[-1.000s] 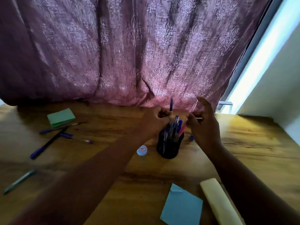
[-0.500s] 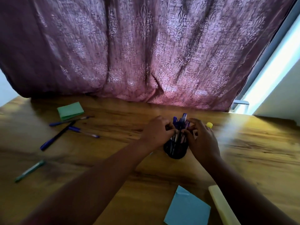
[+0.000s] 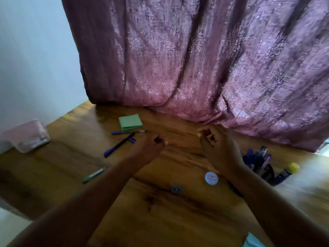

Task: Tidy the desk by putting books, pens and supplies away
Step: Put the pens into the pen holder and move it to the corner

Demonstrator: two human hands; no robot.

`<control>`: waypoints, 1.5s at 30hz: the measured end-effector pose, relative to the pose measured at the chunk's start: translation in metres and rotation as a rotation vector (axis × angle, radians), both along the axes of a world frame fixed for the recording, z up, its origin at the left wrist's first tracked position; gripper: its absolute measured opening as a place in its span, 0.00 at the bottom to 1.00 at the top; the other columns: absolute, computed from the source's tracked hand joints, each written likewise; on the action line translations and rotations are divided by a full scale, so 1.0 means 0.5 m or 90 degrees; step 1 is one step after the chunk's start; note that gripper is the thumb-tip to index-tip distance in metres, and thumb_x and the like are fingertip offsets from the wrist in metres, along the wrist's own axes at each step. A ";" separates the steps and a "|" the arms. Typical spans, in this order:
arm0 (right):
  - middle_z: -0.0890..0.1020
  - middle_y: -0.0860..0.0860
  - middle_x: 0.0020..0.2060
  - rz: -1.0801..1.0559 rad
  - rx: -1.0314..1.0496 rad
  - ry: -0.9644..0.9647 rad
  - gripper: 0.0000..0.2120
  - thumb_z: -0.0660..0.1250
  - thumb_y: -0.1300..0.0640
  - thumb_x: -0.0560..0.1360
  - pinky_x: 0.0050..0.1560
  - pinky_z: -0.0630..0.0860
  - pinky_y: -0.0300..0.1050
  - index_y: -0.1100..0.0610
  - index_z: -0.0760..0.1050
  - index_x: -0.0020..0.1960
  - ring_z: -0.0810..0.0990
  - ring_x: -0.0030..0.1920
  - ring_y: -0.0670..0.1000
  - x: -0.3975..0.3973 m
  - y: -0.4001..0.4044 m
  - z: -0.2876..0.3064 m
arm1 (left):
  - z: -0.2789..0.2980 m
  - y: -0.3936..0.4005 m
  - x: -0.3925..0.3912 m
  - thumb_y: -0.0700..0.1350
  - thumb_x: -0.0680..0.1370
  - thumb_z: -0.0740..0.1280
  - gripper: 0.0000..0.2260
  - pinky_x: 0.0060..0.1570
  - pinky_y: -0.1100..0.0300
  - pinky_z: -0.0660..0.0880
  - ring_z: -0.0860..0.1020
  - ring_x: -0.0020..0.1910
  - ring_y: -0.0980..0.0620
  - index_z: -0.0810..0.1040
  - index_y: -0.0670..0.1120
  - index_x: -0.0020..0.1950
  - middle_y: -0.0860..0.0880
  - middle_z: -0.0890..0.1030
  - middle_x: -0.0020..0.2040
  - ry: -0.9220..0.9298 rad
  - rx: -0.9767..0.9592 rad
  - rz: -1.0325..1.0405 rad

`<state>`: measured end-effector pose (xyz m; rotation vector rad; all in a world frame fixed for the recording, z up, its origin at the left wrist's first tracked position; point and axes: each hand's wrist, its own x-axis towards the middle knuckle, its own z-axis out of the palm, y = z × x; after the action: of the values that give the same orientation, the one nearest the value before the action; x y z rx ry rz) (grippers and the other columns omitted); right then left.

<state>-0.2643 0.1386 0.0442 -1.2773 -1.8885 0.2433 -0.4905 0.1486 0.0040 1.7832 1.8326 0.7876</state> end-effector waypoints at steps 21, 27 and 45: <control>0.79 0.53 0.56 0.128 -0.227 -0.317 0.13 0.63 0.50 0.77 0.48 0.72 0.43 0.53 0.75 0.60 0.77 0.54 0.52 -0.433 0.175 -0.209 | -0.108 -0.002 -0.347 0.49 0.70 0.75 0.08 0.40 0.59 0.75 0.77 0.44 0.53 0.81 0.50 0.46 0.52 0.79 0.44 -0.004 -0.134 0.278; 0.80 0.44 0.45 0.165 -0.200 -0.044 0.15 0.69 0.53 0.74 0.38 0.70 0.38 0.49 0.76 0.60 0.75 0.38 0.40 -0.303 0.102 -0.080 | 0.007 -0.017 -0.284 0.46 0.70 0.75 0.07 0.34 0.63 0.69 0.75 0.34 0.55 0.80 0.47 0.45 0.52 0.79 0.35 -0.364 0.045 0.279; 0.81 0.46 0.33 -0.147 -0.068 0.517 0.17 0.69 0.67 0.72 0.39 0.82 0.47 0.46 0.74 0.52 0.81 0.35 0.49 0.264 -0.124 0.130 | 0.227 0.059 0.355 0.34 0.74 0.70 0.08 0.34 0.69 0.74 0.79 0.30 0.60 0.81 0.47 0.46 0.54 0.82 0.31 -0.615 -0.082 -0.305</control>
<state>-0.1322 0.0766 0.1090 -1.2008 -1.0427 0.6361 -0.3128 0.1779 0.1175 1.2962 0.7724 1.0382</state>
